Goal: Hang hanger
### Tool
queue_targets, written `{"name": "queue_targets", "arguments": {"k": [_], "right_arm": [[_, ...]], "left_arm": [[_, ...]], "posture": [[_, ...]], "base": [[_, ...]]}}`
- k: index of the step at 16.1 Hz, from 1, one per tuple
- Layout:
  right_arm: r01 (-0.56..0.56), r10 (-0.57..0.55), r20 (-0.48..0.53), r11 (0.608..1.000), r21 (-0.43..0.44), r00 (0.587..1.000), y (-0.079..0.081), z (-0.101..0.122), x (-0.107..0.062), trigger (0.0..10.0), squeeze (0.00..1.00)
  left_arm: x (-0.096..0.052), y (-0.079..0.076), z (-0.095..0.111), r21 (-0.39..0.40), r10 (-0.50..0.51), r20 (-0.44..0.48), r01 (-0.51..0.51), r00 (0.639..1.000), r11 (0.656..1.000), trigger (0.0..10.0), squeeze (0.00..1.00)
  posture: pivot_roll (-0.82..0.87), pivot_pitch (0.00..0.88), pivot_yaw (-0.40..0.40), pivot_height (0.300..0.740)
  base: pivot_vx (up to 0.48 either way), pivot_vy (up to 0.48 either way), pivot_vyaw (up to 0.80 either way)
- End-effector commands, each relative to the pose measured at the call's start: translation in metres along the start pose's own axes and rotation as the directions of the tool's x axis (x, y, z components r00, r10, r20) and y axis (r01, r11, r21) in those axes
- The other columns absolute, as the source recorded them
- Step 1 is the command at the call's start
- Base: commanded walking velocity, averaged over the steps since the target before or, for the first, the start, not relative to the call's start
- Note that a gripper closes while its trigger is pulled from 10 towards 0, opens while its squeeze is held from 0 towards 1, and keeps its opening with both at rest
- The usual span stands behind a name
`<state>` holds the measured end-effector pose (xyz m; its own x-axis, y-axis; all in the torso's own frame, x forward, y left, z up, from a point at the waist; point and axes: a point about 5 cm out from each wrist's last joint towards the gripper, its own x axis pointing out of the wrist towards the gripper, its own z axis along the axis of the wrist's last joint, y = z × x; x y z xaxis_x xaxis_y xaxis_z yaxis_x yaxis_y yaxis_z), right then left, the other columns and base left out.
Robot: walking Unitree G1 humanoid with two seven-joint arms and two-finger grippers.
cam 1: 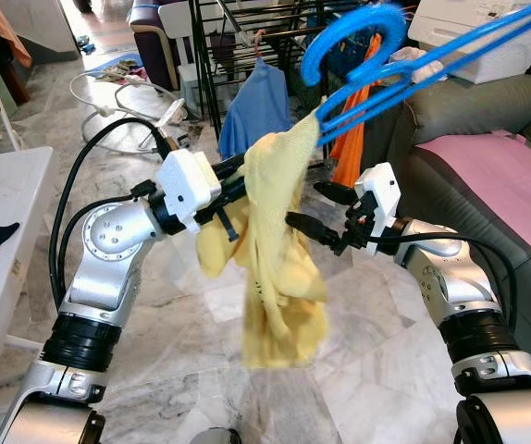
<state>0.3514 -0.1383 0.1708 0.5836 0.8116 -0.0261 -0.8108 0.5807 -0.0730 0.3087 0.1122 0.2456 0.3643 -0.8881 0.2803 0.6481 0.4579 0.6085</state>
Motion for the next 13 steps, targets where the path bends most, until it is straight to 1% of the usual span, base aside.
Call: {"name": "queue_targets", "arguments": {"k": [1,3,4,5,7,8,12,13], "right_arm": [[-0.006,0.006,0.006,1.0,-0.02,1.0,0.0,0.004,0.004,10.0,0.0],[-0.018,0.018,-0.001,1.0,-0.008,1.0,0.004,-0.001,0.006,10.0,0.0],[-0.024,0.024,-0.003,1.0,-0.002,1.0,0.007,-0.002,0.008,10.0,0.0],[-0.03,0.03,-0.001,1.0,0.003,1.0,0.008,-0.003,0.009,10.0,0.0],[-0.052,0.052,0.004,0.999,0.012,0.999,0.013,-0.004,0.012,10.0,0.0],[-0.085,0.085,0.005,0.996,0.022,0.996,0.019,-0.005,0.014,10.0,0.0],[-0.141,0.141,-0.001,0.989,0.043,0.99,0.026,-0.008,0.013,10.0,0.0],[-0.171,0.171,-0.008,0.984,0.058,0.985,0.03,-0.01,0.012,10.0,0.0]], "left_arm": [[0.009,0.006,0.019,0.037,-0.008,0.077,0.005,0.997,0.999,0.0,0.0],[0.017,0.007,0.03,0.039,-0.009,0.12,0.004,0.993,0.999,0.0,0.0],[0.021,0.008,0.034,0.031,0.0,0.141,-0.004,0.99,1.0,0.0,0.0],[0.022,0.009,0.034,0.02,0.01,0.143,-0.013,0.99,1.0,0.0,0.0],[0.022,0.007,0.027,0.031,-0.002,0.114,-0.001,0.993,1.0,0.0,0.0],[0.023,0.006,0.022,0.025,0.008,0.104,-0.011,0.995,1.0,0.0,0.0],[0.025,0.007,0.016,0.03,0.03,0.087,-0.033,0.996,0.999,0.0,0.0],[0.025,0.008,0.014,0.032,0.038,0.083,-0.04,0.996,0.999,0.0,0.0]], "posture": [[-0.05,0.024,0.049,0.74],[-0.04,0.025,0.048,0.74],[-0.04,0.025,0.048,0.74],[-0.04,0.025,0.049,0.74],[-0.04,0.024,0.051,0.74],[-0.04,0.024,0.053,0.74],[-0.04,0.024,0.053,0.74],[-0.04,0.024,0.053,0.74]], "base": [[0.0,0.0,0.0],[0.0,0.0,0.0],[0.0,0.0,0.0],[0.0,0.0,0.0],[0.0,0.0,0.0],[0.0,0.0,0.0],[0.0,0.0,0.0],[0.0,0.0,0.0]]}}
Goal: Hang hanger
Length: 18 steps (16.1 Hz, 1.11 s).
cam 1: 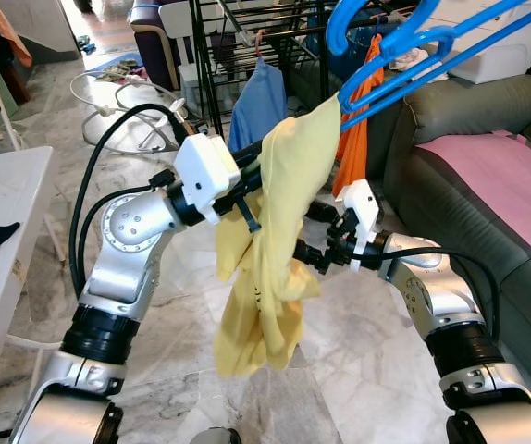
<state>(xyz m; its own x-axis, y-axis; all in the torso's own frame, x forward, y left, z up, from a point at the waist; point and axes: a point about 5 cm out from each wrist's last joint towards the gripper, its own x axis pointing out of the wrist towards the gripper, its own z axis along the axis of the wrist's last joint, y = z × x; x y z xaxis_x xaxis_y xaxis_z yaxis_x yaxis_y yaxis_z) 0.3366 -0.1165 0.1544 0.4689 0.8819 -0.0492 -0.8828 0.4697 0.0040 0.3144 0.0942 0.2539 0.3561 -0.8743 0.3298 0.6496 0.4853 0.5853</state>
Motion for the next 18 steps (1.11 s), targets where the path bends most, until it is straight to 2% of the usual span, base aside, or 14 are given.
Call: {"name": "queue_targets", "arguments": {"k": [1,3,5,9,12,16,17,18], "right_arm": [[-0.064,0.064,-0.011,0.998,-0.004,0.998,0.008,0.001,0.002,10.0,0.0],[-0.087,0.087,-0.03,0.996,0.002,0.996,0.013,-0.004,0.002,10.0,0.0],[-0.052,0.053,-0.065,0.999,0.016,0.996,0.011,-0.012,0.001,10.0,0.0],[-0.035,0.038,-0.152,0.999,0.025,0.988,0.013,-0.029,-0.002,10.0,0.0],[-0.019,0.024,-0.182,0.999,0.033,0.983,0.012,-0.036,-0.009,10.0,0.0],[0.04,-0.034,-0.203,0.999,0.024,0.979,0.003,-0.037,-0.024,10.0,0.0],[0.058,-0.054,-0.213,0.998,0.016,0.976,-0.001,-0.036,-0.03,8.0,0.0],[0.064,-0.06,-0.213,0.998,0.016,0.975,-0.003,-0.036,-0.032,6.8,0.0]], "left_arm": [[0.005,0.008,0.01,0.059,0.012,0.038,-0.014,0.999,0.998,0.0,0.0],[0.004,0.009,0.009,0.081,0.021,0.039,-0.024,0.999,0.996,0.0,0.0],[0.01,0.016,0.024,0.099,0.051,0.097,-0.06,0.994,0.993,0.0,0.0],[0.015,0.032,0.041,0.119,0.102,0.155,-0.121,0.983,0.985,0.0,0.0],[0.008,0.045,0.04,0.162,0.136,0.13,-0.157,0.982,0.974,0.0,0.0],[-0.008,0.057,0.028,0.229,0.177,0.038,-0.18,0.984,0.957,0.0,0.0],[-0.015,0.06,0.022,0.242,0.193,0.003,-0.188,0.981,0.952,0.0,0.0],[-0.018,0.061,0.02,0.248,0.201,-0.009,-0.193,0.979,0.949,0.0,0.0]], "posture": [[-0.04,0.024,0.053,0.74],[-0.05,0.023,0.052,0.74],[-0.04,0.022,0.049,0.74],[-0.04,0.022,0.049,0.74],[-0.04,0.022,0.049,0.74],[-0.05,0.022,0.049,0.74],[-0.05,0.024,0.049,0.74],[-0.05,0.024,0.049,0.74]], "base": [[0.0,0.0,0.0],[0.0,0.0,0.0],[0.0,0.0,0.0],[0.0,0.0,0.0],[0.0,0.0,0.0],[0.0,0.0,0.0],[0.0,0.0,0.0],[0.0,0.0,0.0]]}}
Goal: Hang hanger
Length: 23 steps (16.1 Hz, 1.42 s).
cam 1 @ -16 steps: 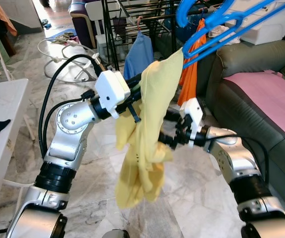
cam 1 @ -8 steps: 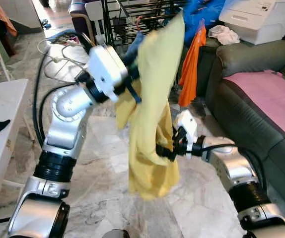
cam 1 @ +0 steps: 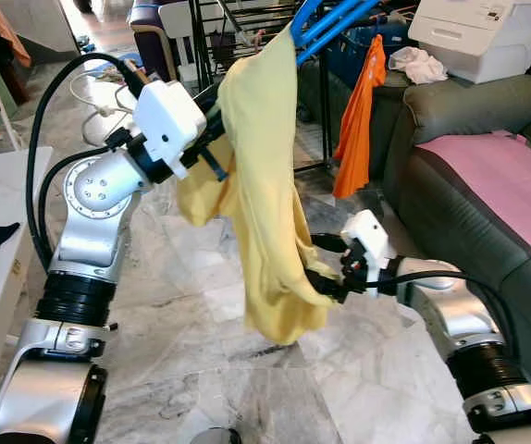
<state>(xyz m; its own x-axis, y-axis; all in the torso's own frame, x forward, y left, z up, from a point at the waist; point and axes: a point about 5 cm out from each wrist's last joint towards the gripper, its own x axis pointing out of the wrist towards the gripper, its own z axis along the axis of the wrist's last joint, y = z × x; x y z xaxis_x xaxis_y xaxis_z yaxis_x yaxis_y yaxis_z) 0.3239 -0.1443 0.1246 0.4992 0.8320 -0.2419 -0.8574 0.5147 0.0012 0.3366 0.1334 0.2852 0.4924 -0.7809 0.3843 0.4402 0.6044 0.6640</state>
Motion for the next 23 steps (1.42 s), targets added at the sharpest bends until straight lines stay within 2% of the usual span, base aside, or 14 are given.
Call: {"name": "queue_targets", "arguments": {"k": [1,2,8,12,18,21,22,23], "right_arm": [[0.014,-0.014,-0.028,1.0,0.018,1.0,-0.002,-0.006,-0.004,1.7,0.0],[0.023,-0.022,-0.04,1.0,0.019,0.999,-0.003,-0.008,-0.007,0.0,0.0],[0.087,-0.083,-0.084,0.995,0.04,0.993,-0.01,-0.018,-0.011,0.0,0.0],[0.2,-0.192,-0.089,0.975,0.092,0.977,-0.024,-0.02,-0.015,0.0,0.0],[0.392,-0.385,-0.073,0.904,0.171,0.92,-0.049,-0.013,-0.024,0.0,0.0],[0.455,-0.45,-0.072,0.873,0.174,0.89,-0.057,-0.01,-0.029,0.0,0.0],[0.483,-0.479,-0.066,0.86,0.167,0.875,-0.06,-0.008,-0.03,0.0,0.0],[0.543,-0.544,-0.041,0.823,0.165,0.838,-0.067,-0.001,-0.032,0.0,0.0]], "left_arm": [[-0.003,0.013,0.008,0.055,0.048,0.026,-0.049,0.999,0.997,0.0,0.0],[-0.004,0.015,0.007,0.061,0.055,0.022,-0.056,0.998,0.997,0.0,0.0],[-0.008,0.024,0.006,0.096,0.085,0.014,-0.086,0.996,0.992,0.0,0.0],[-0.012,0.026,0.004,0.106,0.1,0.01,-0.101,0.995,0.989,0.0,0.0],[-0.021,0.029,-0.002,0.12,0.113,-0.022,-0.11,0.993,0.987,0.0,0.0],[-0.03,0.025,-0.008,0.114,0.094,-0.057,-0.087,0.994,0.99,0.0,0.0],[-0.033,0.024,-0.01,0.112,0.091,-0.067,-0.083,0.994,0.99,0.0,0.0],[-0.041,0.022,-0.015,0.099,0.092,-0.097,-0.083,0.991,0.992,0.0,0.0]], "posture": [[-0.05,0.024,0.049,0.74],[-0.05,0.024,0.049,0.74],[-0.05,0.021,0.044,0.74],[-0.05,0.019,0.042,0.74],[-0.06,0.023,0.037,0.74],[-0.06,0.024,0.036,0.74],[-0.06,0.027,0.036,0.74],[-0.06,0.027,0.036,0.74]], "base": [[0.0,0.0,0.0],[0.0,0.0,0.0],[0.0,0.0,0.0],[0.0,0.0,0.0],[0.0,0.0,0.0],[0.0,0.0,0.0],[0.0,0.0,0.0],[0.0,0.0,0.0]]}}
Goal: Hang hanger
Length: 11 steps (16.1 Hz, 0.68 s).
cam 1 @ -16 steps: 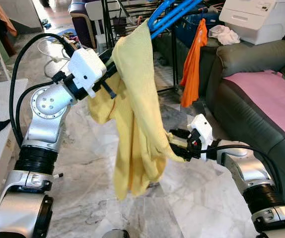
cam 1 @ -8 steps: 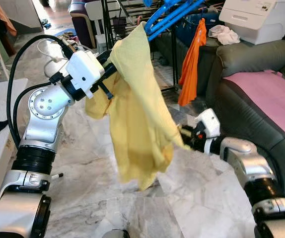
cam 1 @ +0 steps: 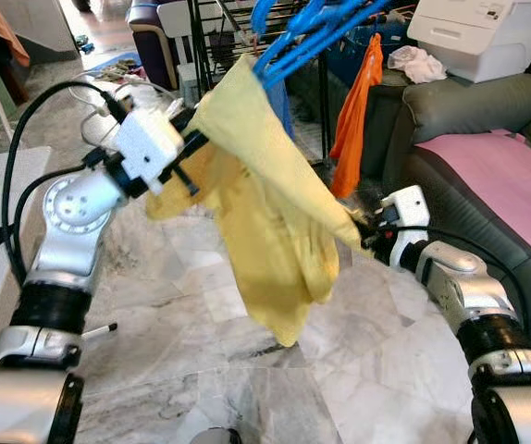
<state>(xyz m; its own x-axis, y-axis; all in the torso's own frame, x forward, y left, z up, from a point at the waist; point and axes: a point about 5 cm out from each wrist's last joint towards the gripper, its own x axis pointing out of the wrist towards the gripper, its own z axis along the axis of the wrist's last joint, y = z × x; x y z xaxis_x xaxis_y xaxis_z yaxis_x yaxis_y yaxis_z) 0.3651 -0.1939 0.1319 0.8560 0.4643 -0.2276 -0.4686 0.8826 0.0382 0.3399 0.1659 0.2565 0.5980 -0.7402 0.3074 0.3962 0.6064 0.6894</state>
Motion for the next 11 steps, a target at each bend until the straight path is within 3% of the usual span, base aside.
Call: {"name": "queue_targets", "arguments": {"k": [1,8,9,10,11], "right_arm": [[0.093,-0.093,0.007,0.996,0.004,0.996,-0.014,0.004,-0.005,0.0,0.0],[0.235,-0.237,0.15,0.971,0.036,0.96,-0.027,0.042,-0.002,0.0,0.0],[0.267,-0.269,0.202,0.963,0.039,0.942,-0.03,0.056,-0.002,0.0,0.0],[0.267,-0.269,0.202,0.963,0.039,0.942,-0.03,0.056,-0.002,0.0,0.0],[0.291,-0.29,0.249,0.956,0.034,0.924,-0.032,0.071,0.0,0.0,0.0]], "left_arm": [[-0.012,0.019,0.005,0.036,0.072,0.014,-0.072,0.997,0.997,0.0,0.0],[-0.052,-0.01,-0.023,-0.038,0.033,-0.127,-0.038,0.991,0.999,0.0,0.0],[-0.065,-0.022,-0.035,-0.096,-0.003,-0.187,-0.015,0.982,0.995,0.0,0.0],[-0.065,-0.022,-0.035,-0.096,-0.003,-0.187,-0.015,0.982,0.995,0.0,0.0],[-0.077,-0.04,-0.043,-0.175,-0.079,-0.223,0.04,0.972,0.984,0.0,0.0]], "posture": [[-0.06,0.027,0.036,0.74],[-0.05,0.022,0.034,0.74],[-0.05,0.019,0.032,0.74],[-0.05,0.019,0.032,0.74],[-0.05,0.02,0.031,0.74]], "base": [[0.0,0.0,0.0],[0.0,0.0,0.0],[0.0,0.0,0.0],[0.0,0.0,0.0],[0.0,0.0,0.0]]}}
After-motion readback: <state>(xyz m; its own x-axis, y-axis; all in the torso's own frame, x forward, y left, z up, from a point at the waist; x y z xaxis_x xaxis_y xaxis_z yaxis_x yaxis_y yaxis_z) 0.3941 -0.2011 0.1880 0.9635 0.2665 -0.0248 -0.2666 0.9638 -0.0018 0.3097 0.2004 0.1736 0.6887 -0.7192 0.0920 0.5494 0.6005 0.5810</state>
